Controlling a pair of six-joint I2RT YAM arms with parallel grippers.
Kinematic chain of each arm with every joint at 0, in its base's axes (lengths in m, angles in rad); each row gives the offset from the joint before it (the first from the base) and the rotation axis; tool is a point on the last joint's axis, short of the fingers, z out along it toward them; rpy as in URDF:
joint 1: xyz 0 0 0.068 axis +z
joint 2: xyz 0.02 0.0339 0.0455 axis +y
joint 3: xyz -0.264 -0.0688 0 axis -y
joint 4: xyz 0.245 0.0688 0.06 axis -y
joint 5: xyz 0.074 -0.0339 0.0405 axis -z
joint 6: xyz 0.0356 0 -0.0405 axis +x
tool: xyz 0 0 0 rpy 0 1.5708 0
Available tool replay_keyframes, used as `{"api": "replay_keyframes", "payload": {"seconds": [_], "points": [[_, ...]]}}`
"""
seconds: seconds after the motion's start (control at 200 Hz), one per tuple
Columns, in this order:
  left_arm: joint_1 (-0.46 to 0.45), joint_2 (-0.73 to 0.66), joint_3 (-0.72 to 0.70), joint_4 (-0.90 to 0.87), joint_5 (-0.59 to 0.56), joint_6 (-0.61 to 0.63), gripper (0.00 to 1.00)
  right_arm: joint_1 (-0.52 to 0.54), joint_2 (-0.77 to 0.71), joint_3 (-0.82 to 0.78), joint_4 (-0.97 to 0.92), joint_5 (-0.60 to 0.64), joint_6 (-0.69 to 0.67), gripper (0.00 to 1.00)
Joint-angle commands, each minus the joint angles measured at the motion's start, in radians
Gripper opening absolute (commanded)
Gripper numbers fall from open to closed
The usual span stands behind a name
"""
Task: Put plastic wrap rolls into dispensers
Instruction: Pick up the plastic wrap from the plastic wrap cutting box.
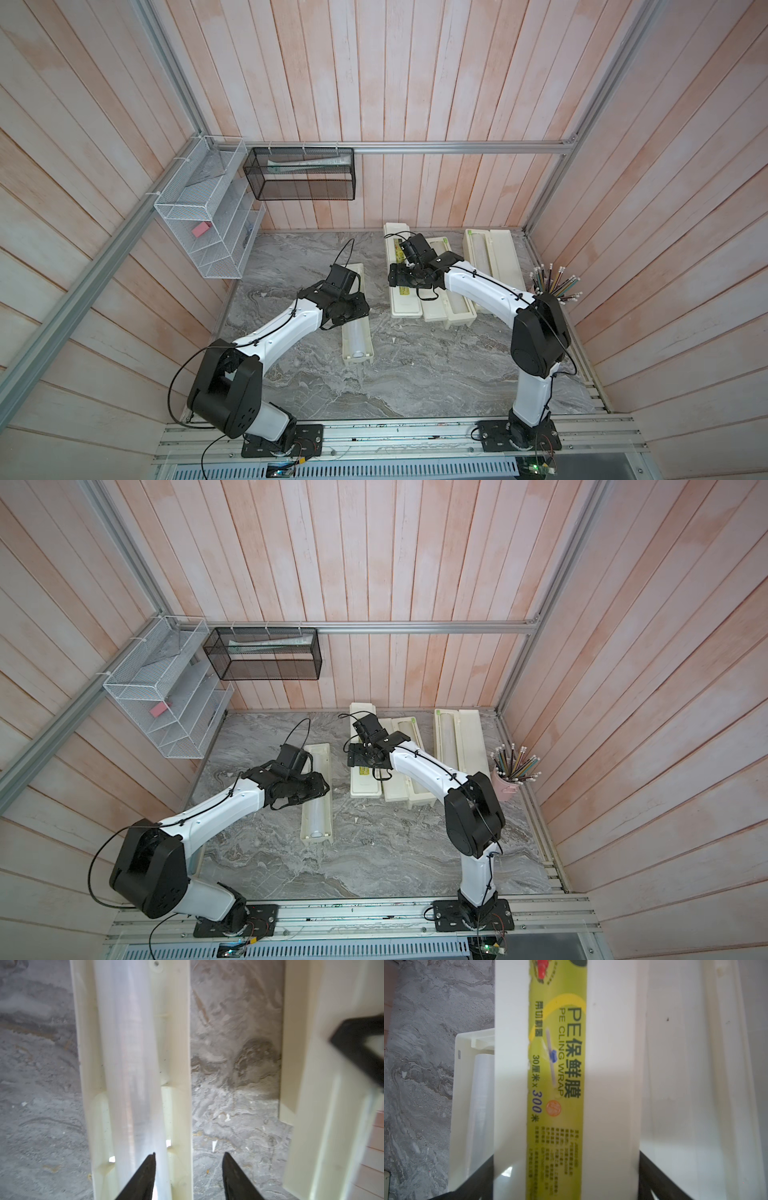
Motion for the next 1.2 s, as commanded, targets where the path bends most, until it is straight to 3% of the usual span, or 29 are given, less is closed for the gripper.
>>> {"api": "replay_keyframes", "payload": {"seconds": [0.0, 0.505, 0.795, 0.895, 0.99, 1.09, 1.195], "points": [[0.006, 0.020, 0.038, -0.065, -0.057, 0.010, 0.52, 0.002, -0.054, -0.019, 0.027, 0.001, -0.009, 0.82], [0.002, 0.179, 0.079, -0.105, -0.123, 0.023, 0.50, -0.003, -0.061, -0.071, 0.069, -0.032, -0.015, 0.82], [0.001, 0.255, 0.114, -0.076, -0.111, 0.045, 0.68, -0.005, -0.058, -0.085, 0.086, -0.051, -0.017, 0.82], [0.001, 0.283, 0.134, -0.086, -0.112, 0.052, 0.69, -0.008, -0.061, -0.087, 0.084, -0.051, -0.018, 0.82], [0.002, 0.285, 0.140, -0.081, -0.113, 0.052, 0.61, -0.010, -0.067, -0.092, 0.085, -0.051, -0.019, 0.82], [0.002, 0.274, 0.148, -0.079, -0.128, 0.048, 0.44, -0.012, -0.073, -0.097, 0.087, -0.052, -0.017, 0.82], [0.002, 0.267, 0.168, -0.094, -0.144, 0.049, 0.36, -0.014, -0.073, -0.099, 0.091, -0.055, -0.015, 0.82]]}}
